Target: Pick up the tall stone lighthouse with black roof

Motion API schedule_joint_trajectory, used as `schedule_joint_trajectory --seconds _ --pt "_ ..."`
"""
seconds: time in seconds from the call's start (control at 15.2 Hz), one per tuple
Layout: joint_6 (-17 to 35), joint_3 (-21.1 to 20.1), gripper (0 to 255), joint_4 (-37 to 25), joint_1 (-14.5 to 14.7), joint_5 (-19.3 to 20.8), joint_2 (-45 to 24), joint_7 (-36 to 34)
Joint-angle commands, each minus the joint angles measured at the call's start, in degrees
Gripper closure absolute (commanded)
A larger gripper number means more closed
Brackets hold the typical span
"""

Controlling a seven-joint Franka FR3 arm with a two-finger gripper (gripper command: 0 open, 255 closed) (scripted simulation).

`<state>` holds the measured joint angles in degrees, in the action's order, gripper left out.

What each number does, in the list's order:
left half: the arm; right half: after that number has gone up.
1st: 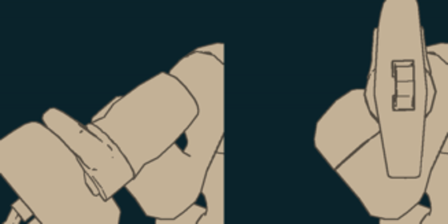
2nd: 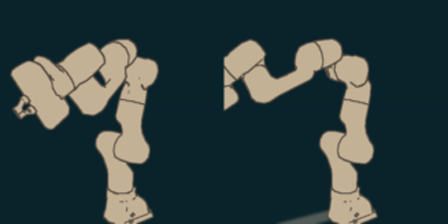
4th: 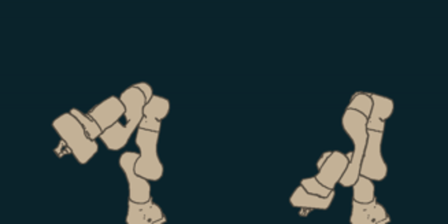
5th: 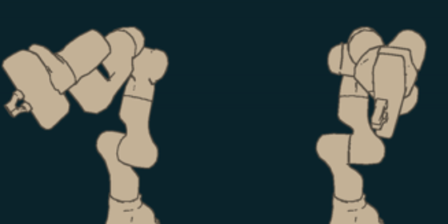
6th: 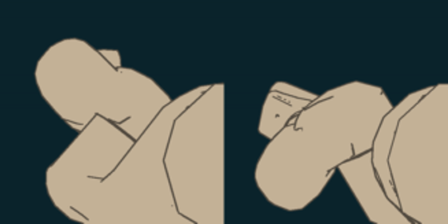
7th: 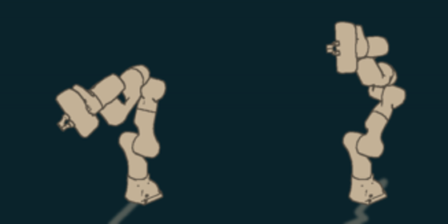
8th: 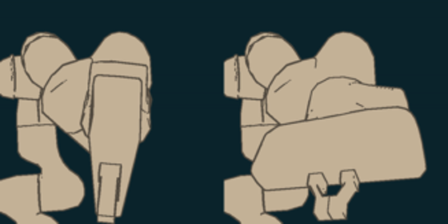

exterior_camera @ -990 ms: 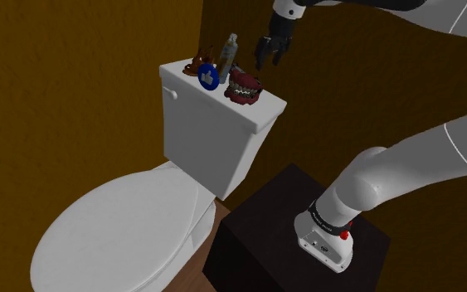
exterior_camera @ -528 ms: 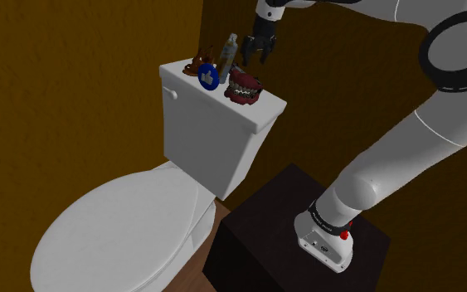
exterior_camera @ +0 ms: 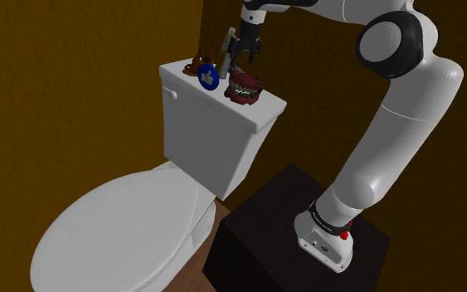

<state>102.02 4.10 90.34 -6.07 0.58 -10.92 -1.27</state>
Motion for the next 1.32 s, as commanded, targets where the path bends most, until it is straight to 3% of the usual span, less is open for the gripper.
schedule_joint_trajectory --seconds 0.0,0.53,0.59,1.25 --pt "0.4 0.4 0 -2.0 -0.5 -0.2 -2.6 0.3" --pt "5.4 -0.1 0 2.7 -0.9 -0.1 -2.9 0.2" --pt "4.9 0.0 255 2.4 -1.1 -0.2 -2.8 0.5" --pt "4.6 -0.3 255 2.1 -1.1 -0.1 -2.8 0.1"
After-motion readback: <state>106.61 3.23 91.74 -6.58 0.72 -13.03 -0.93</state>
